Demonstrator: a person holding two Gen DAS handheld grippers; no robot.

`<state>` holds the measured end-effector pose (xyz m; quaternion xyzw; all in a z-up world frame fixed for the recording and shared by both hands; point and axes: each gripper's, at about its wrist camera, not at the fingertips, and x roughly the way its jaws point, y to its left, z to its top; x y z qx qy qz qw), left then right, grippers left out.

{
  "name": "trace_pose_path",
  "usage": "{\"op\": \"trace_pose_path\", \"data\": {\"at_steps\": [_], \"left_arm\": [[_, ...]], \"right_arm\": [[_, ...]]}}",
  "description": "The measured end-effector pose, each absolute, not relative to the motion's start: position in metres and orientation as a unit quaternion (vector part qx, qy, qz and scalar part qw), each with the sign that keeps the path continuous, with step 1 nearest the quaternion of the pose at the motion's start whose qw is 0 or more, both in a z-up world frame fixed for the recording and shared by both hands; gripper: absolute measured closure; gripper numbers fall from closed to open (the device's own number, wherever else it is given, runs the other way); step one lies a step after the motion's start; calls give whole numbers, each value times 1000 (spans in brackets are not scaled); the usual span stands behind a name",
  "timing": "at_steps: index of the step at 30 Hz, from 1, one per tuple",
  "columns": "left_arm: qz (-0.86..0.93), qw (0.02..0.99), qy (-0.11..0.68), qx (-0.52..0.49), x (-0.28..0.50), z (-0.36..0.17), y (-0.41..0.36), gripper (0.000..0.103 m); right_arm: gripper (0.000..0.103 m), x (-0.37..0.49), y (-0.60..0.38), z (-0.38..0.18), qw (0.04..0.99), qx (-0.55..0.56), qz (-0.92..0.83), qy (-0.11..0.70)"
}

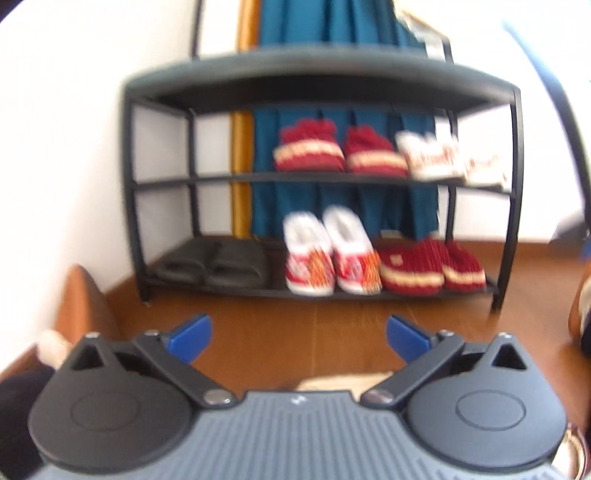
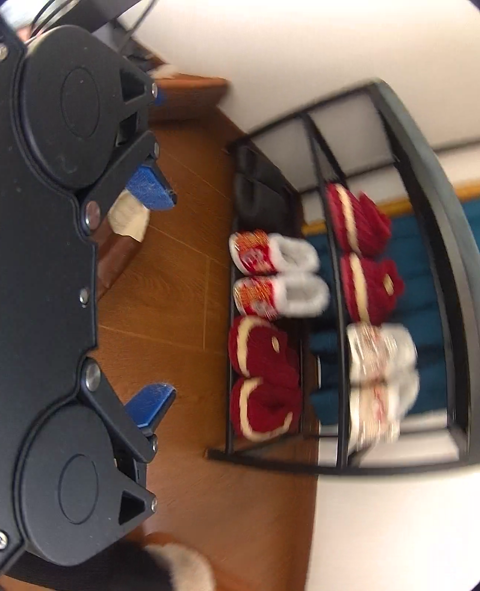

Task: Organize scattered shoes
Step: 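Move the right tool down toward the brown leather slippers on the floor, then close the right tool on the heel of one brown slipper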

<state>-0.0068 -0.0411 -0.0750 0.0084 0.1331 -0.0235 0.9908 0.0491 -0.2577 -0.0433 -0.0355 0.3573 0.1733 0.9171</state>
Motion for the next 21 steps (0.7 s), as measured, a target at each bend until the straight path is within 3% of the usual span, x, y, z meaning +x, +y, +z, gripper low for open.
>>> {"op": "trace_pose_path", "data": {"at_steps": [1, 5, 7, 9, 10, 14, 19, 21], "left_arm": [[-19, 992, 123, 8, -15, -69, -34, 1], [-12, 994, 107, -5, -36, -51, -12, 1], [-5, 994, 106, -10, -40, -48, -7, 1], [-2, 994, 106, -17, -44, -45, -2, 1], [0, 994, 106, -24, -44, -44, 1, 1], [4, 993, 112, -48, -45, -43, 9, 0], [10, 991, 122, -59, -41, -48, 15, 1], [15, 990, 122, -63, -41, -49, 18, 1]], "right_arm": [[100, 67, -246, -59, 895, -56, 206, 393], [93, 104, -205, -111, 839, -133, 273, 451], [79, 119, -185, -129, 832, -160, 271, 457], [16, 125, -178, -132, 837, -164, 265, 451], [9, 125, -175, -130, 844, -166, 267, 435], [11, 131, -165, -133, 838, -197, 271, 431], [27, 156, -167, -157, 809, -205, 261, 485], [53, 162, -166, -167, 800, -202, 250, 506]]}}
